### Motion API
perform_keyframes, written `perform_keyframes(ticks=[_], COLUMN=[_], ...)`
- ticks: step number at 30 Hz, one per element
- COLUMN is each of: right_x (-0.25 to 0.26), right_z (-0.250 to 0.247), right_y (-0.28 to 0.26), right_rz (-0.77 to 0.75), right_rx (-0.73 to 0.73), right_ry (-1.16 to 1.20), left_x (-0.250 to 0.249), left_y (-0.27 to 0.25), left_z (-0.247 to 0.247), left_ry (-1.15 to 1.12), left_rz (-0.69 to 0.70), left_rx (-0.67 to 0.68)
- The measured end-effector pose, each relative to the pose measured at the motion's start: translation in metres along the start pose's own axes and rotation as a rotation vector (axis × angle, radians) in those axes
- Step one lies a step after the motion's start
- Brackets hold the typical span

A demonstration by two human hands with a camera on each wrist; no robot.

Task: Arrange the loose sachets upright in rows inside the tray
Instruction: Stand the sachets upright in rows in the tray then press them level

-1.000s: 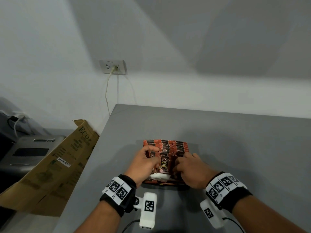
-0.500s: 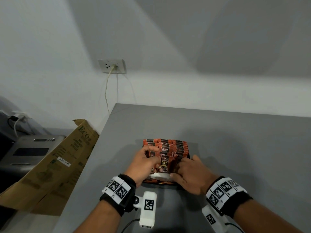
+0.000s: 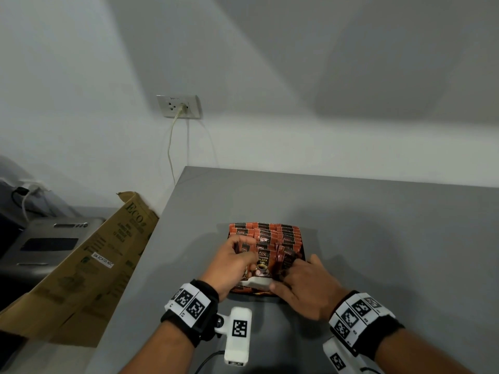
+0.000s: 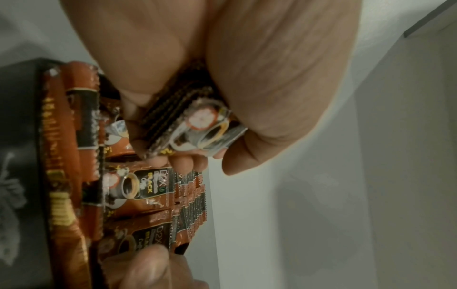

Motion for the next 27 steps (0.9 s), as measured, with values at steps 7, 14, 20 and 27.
perform_keyframes(ticks=[7, 14, 20, 27], right_x=[-0.002, -0.001, 0.009, -0.011], right_z=[0.001, -0.032, -0.057, -0.075], right_y=[-0.003, -0.002, 0.018, 0.036], right_rz=[0.044, 0.042, 0.093, 0.259], right_rx=[-0.029, -0.244, -0.247, -0.311], right_ry=[-0.036, 0.366, 0.948, 0.8], left_x=[0.001, 0.0, -0.01, -0.022], left_y=[0.0, 0.0, 0.0, 0.005], left_z=[0.0, 0.004, 0.017, -0.026], left_ry=[-0.07, -0.06, -0.145, -0.193], left_rz=[-0.017, 0.026, 0.115, 0.098], left_rx=[0.005, 0.051, 0.088, -0.243])
Point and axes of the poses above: each hand's wrist, its own y-axis towards the middle knuckle, its own z-axis out of the palm, x = y × z, the point moved 5 cm from there along y, towards the middle knuckle, and after that the axes turned 6 degrees about z, right-handed, at the moved point
